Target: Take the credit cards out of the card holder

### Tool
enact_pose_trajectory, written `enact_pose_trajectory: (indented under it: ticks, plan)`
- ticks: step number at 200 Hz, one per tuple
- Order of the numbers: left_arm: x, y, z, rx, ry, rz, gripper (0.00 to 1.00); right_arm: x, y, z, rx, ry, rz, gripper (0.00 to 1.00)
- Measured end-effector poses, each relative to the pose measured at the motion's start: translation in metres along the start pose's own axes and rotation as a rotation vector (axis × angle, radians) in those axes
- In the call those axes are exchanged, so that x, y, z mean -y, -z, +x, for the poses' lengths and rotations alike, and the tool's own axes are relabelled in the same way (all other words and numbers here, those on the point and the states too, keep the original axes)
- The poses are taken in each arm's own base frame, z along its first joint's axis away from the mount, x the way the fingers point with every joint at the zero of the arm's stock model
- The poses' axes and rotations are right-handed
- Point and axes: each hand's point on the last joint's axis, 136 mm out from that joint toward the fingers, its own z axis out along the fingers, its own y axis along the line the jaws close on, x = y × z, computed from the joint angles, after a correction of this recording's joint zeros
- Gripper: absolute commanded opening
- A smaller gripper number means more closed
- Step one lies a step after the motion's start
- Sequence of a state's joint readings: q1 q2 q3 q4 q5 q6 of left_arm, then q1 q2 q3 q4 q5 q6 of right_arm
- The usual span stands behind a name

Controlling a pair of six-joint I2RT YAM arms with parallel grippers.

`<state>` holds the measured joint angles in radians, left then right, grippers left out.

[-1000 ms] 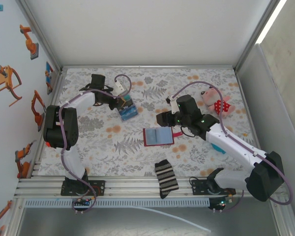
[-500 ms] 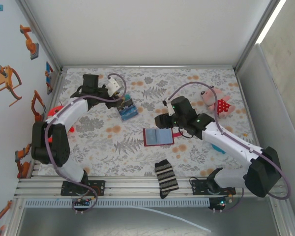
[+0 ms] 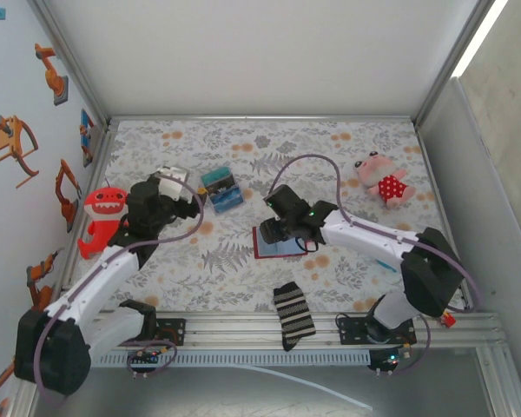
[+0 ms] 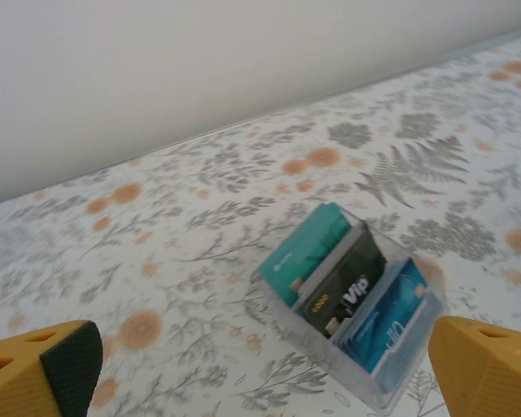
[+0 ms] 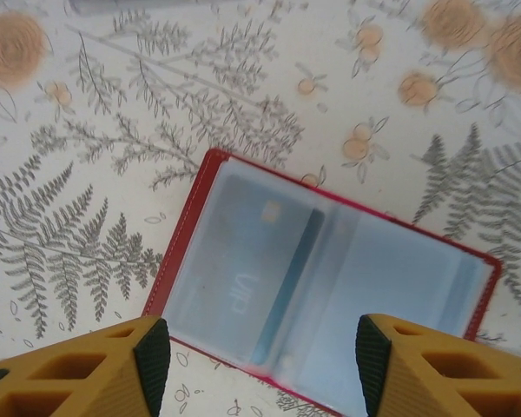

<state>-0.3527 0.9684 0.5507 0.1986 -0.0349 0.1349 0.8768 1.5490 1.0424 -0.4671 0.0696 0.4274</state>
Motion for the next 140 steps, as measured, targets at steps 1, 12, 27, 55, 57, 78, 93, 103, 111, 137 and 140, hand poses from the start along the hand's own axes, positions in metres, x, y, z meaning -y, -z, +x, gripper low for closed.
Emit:
enact_pose_trajectory:
  ticks: [1, 12, 27, 55, 57, 78, 93, 103, 111, 137, 140]
  plan:
    - [-0.001, 0.001, 0.000, 0.001, 0.005, -0.004, 0.97, -0.001, -0.001, 0.001, -0.005, 0.002, 0.001, 0.58]
    - [-0.012, 0.010, 0.002, 0.019, 0.071, -0.072, 0.97, -0.006, -0.009, 0.007, -0.035, 0.011, 0.007, 0.57]
    - [-0.027, 0.023, 0.004, 0.046, 0.156, -0.159, 0.97, -0.012, -0.019, 0.014, -0.070, 0.020, 0.012, 0.57]
    - [-0.050, 0.043, 0.009, 0.090, 0.283, -0.287, 0.97, -0.017, -0.031, 0.021, -0.110, 0.025, 0.022, 0.60]
    - [-0.051, 0.045, 0.009, 0.095, 0.292, -0.293, 0.97, -0.017, -0.032, 0.021, -0.111, 0.025, 0.023, 0.60]
    - [-0.062, 0.055, 0.015, 0.118, 0.364, -0.349, 0.97, -0.017, -0.038, 0.025, -0.131, 0.021, 0.031, 0.61]
    - [-0.066, 0.058, 0.020, 0.121, 0.398, -0.374, 0.97, -0.017, -0.043, 0.028, -0.149, 0.020, 0.040, 0.62]
    - [-0.067, 0.058, 0.023, 0.118, 0.416, -0.385, 0.97, -0.017, -0.046, 0.030, -0.159, 0.020, 0.044, 0.63]
    - [-0.068, 0.058, 0.024, 0.114, 0.427, -0.390, 0.97, -0.016, -0.048, 0.031, -0.168, 0.021, 0.048, 0.63]
    - [-0.069, 0.056, 0.029, 0.103, 0.446, -0.402, 0.97, -0.016, -0.053, 0.032, -0.181, 0.023, 0.053, 0.63]
    - [-0.069, 0.056, 0.029, 0.103, 0.448, -0.404, 0.97, -0.016, -0.053, 0.032, -0.181, 0.023, 0.054, 0.63]
